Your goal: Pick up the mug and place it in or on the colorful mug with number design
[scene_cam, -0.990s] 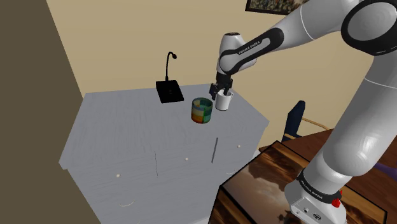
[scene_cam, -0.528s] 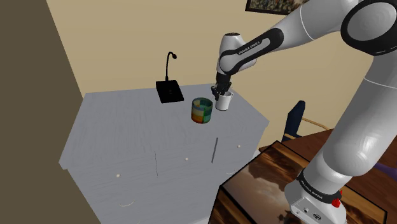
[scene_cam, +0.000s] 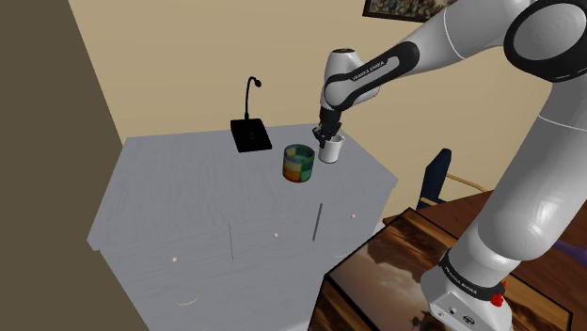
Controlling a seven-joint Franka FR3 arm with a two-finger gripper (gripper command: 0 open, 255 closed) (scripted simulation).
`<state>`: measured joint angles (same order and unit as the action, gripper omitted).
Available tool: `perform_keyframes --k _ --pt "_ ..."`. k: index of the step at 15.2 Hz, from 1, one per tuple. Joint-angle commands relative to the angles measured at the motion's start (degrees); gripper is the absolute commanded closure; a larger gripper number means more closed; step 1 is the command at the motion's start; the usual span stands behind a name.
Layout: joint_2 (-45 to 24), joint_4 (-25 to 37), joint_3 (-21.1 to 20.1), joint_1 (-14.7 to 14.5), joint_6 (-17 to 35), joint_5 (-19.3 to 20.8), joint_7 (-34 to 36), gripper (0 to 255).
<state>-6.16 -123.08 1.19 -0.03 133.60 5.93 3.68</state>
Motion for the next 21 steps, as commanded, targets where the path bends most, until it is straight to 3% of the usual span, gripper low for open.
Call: perform_keyframes --k 1,21 --pt "0.4 0.3 0.0 0.0 -0.7 -0.1 -0.1 255" --pt "6.5 9.0 -0.2 -0.1 -15.4 -0.9 -1.4 255"
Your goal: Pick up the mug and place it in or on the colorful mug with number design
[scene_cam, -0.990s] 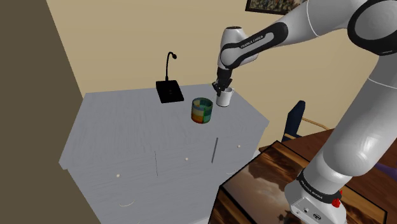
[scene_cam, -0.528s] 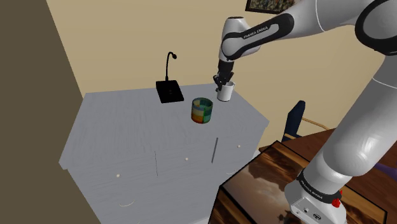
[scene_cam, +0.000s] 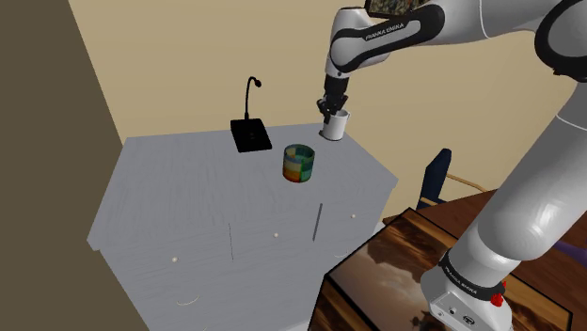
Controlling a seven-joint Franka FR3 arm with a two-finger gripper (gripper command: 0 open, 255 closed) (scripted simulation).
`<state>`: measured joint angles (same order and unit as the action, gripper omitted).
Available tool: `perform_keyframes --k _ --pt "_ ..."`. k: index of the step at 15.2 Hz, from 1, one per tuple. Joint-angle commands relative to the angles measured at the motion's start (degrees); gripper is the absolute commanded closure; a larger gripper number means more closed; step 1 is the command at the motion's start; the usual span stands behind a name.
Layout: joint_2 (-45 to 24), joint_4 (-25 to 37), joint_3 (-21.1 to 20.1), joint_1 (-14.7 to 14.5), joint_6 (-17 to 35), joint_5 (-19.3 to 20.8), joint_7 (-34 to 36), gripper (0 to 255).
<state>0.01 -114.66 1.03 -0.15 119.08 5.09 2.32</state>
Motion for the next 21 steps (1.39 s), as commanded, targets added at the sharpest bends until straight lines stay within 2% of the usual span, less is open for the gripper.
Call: perform_keyframes --k 1,12,21 --pt "0.5 1.1 0.0 0.0 -1.6 -0.1 -0.1 255" --pt "1.7 7.8 -0.1 -0.1 -9.5 -0.3 -0.7 255" --pt "0.3 13.6 -6.2 -5.9 -14.9 0.3 11.0 255"
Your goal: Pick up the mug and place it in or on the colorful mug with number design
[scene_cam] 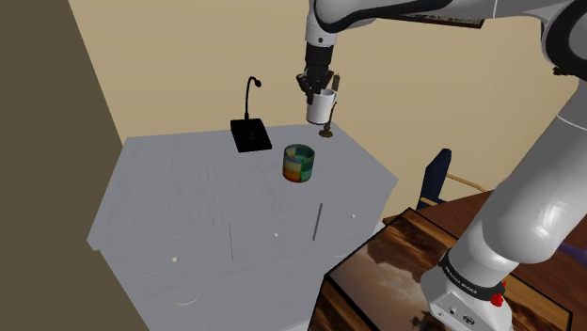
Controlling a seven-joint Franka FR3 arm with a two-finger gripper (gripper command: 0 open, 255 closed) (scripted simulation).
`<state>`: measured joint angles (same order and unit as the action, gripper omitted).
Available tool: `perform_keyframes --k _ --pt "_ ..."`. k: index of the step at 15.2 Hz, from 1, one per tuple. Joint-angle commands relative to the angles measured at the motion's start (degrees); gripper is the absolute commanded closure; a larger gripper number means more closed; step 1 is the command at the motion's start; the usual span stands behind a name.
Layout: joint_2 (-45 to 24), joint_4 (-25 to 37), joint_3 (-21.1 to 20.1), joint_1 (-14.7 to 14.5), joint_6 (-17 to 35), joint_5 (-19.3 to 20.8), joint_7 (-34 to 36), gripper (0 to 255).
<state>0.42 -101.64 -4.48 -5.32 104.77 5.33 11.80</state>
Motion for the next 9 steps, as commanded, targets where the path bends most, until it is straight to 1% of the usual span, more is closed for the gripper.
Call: perform_keyframes --k 1,3,9 --pt "-0.6 1.6 -1.4 -1.3 -1.2 0.2 2.8 255" --pt "-1.7 3.8 -2.7 -2.7 -2.7 0.5 5.4 255" --pt "-1.6 -0.9 -2.7 -2.7 1.9 0.6 5.8 255"
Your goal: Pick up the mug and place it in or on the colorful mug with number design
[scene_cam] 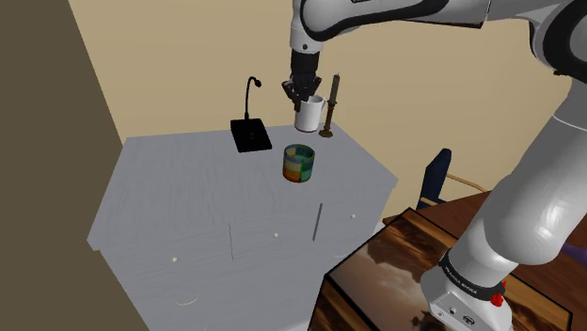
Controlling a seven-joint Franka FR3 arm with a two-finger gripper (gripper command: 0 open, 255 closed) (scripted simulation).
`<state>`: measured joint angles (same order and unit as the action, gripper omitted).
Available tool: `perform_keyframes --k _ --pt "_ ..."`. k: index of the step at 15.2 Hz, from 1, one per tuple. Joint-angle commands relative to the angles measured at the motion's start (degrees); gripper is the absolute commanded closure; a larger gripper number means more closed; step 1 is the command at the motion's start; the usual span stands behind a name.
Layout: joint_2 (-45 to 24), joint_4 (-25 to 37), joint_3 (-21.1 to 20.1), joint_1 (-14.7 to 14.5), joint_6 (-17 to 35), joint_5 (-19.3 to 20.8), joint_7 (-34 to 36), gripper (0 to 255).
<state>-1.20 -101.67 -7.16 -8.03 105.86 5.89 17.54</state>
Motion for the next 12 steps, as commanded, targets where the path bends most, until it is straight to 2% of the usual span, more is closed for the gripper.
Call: perform_keyframes --k 1,12 --pt "0.0 -1.6 0.0 0.0 1.6 0.0 0.1 255" --pt "-1.2 -8.6 0.1 0.1 9.8 0.5 1.0 255"
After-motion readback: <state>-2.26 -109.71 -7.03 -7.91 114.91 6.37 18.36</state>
